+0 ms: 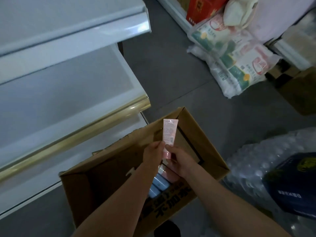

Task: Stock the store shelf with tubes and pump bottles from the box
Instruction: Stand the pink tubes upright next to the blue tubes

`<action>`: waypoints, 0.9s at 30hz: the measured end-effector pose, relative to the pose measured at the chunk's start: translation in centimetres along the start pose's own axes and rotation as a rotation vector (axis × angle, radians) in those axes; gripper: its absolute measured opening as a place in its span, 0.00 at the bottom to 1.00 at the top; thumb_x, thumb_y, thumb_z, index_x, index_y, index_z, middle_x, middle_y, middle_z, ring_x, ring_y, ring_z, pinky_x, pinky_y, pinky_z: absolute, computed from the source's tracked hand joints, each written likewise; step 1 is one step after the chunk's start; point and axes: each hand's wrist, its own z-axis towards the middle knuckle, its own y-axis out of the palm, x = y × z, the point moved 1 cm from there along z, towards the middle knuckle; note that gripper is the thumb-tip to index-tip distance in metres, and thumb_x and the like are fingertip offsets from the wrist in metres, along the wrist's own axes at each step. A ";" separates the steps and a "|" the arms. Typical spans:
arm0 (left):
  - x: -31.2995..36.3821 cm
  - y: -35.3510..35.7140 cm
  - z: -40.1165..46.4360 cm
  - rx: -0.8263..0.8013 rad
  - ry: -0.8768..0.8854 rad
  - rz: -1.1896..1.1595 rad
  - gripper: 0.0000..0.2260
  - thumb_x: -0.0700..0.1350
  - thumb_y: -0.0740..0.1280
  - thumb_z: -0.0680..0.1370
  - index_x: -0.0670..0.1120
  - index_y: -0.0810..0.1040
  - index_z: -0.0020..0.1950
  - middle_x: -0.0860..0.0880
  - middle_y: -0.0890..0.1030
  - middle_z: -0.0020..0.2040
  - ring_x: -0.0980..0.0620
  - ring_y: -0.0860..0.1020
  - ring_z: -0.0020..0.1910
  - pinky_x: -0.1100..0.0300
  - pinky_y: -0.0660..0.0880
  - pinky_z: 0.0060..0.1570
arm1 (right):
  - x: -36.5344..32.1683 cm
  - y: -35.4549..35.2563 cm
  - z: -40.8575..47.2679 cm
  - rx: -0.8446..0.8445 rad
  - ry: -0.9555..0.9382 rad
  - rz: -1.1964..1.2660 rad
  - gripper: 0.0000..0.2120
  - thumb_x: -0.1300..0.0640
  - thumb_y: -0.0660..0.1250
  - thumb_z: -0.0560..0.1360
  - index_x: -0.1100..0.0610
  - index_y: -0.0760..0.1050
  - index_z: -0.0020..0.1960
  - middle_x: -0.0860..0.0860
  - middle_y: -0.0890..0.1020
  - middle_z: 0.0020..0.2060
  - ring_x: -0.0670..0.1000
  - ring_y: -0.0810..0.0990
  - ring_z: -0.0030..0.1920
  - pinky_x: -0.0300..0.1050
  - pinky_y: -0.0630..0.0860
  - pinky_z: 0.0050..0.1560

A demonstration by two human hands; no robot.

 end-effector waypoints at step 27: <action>22.8 -21.3 -21.5 0.411 0.733 -0.437 0.07 0.41 0.67 0.79 0.51 0.83 0.51 0.52 0.85 0.50 0.54 0.83 0.49 0.65 0.76 0.44 | -14.7 28.1 -23.6 -0.450 -0.934 -0.577 0.13 0.57 0.71 0.77 0.51 0.83 0.61 0.45 0.86 0.53 0.51 0.85 0.53 0.52 0.80 0.60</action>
